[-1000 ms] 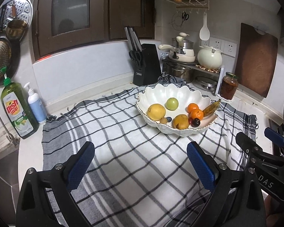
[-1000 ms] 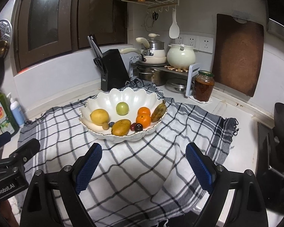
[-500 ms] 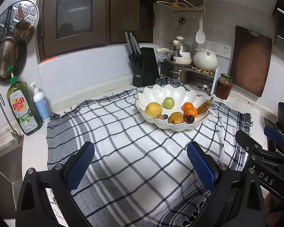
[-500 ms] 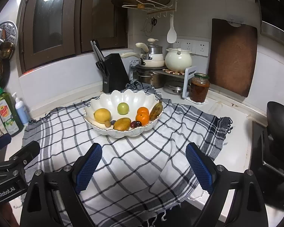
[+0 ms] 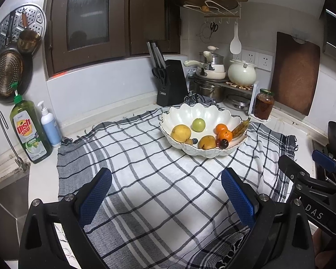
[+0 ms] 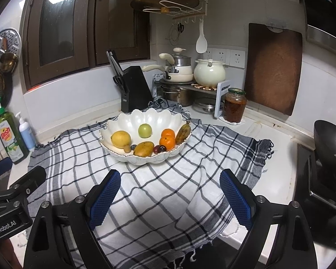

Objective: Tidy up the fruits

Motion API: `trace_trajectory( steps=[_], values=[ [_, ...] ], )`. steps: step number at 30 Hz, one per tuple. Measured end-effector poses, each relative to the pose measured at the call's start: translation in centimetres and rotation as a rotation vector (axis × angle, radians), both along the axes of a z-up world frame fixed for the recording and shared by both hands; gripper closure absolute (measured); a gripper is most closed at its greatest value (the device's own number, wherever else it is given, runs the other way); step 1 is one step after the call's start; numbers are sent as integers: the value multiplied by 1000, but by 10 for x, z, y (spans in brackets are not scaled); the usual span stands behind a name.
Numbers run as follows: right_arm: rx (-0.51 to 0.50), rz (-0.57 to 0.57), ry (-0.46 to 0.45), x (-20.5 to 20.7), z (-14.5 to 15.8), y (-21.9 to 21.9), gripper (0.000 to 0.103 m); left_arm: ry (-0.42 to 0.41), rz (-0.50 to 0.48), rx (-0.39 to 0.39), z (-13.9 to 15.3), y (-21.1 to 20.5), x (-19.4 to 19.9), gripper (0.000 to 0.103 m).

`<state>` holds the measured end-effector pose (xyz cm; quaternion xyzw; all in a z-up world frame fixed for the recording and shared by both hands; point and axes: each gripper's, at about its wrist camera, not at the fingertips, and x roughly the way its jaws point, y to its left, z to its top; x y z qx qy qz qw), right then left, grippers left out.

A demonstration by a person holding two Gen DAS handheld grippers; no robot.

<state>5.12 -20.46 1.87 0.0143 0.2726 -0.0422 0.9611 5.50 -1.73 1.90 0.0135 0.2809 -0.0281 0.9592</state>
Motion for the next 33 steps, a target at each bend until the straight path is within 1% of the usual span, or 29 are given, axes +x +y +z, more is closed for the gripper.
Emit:
trace_trajectory(
  steps=[26,33],
  values=[
    [0,-2,0,1,0,0,12,-9,27,-1,3,7,-3,4],
    [3,-1,-1,2,0,-2,12,6,21,-7,3,6,-4,4]
  ],
)
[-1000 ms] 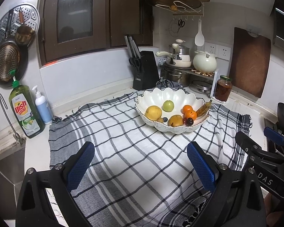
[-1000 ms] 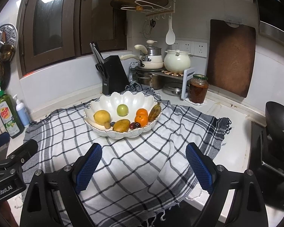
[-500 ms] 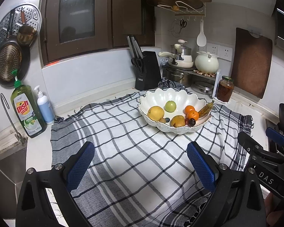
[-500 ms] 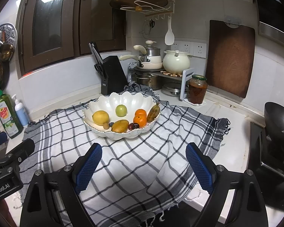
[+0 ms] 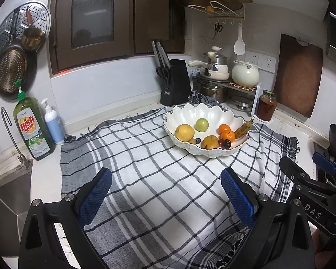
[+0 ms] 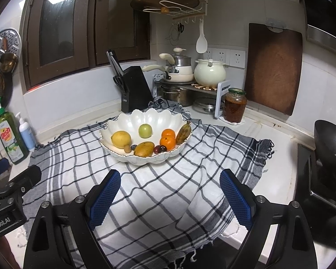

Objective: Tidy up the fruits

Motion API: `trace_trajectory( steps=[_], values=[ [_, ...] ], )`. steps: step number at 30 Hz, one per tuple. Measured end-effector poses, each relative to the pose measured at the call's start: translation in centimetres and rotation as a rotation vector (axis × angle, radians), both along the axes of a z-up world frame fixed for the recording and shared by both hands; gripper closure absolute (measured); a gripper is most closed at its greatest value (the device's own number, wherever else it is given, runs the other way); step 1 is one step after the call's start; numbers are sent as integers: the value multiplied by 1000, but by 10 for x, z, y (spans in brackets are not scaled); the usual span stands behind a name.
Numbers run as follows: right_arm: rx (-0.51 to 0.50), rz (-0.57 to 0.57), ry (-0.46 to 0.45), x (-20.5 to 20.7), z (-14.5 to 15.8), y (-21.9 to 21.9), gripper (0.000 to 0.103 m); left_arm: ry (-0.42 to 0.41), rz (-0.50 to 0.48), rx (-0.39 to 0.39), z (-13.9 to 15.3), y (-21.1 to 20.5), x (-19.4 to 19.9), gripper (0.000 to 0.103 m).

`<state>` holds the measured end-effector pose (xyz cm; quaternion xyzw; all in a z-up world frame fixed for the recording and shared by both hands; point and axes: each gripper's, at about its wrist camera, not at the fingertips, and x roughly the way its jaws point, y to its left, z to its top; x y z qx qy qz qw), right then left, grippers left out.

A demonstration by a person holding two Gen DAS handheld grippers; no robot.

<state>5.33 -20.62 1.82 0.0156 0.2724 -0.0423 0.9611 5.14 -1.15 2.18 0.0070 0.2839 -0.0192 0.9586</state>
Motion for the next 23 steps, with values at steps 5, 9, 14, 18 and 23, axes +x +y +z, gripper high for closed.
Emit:
trace_trajectory(
  steps=[5,9,14,18,23],
  values=[
    [0,1,1,-1,0,-1,12,9,-5,-5,-1,0,1,4],
    [1,0,1,0,-1,-1,12,16,-4,-5,-3,-2,1,4],
    [1,1,2,0,-2,0,12,16,-3,-3,-3,-2,2,3],
    [3,1,4,0,-3,0,12,13,-4,-3,-3,-2,1,3],
    [4,2,5,0,-5,0,12,10,-2,0,-4,0,4,3]
  ],
)
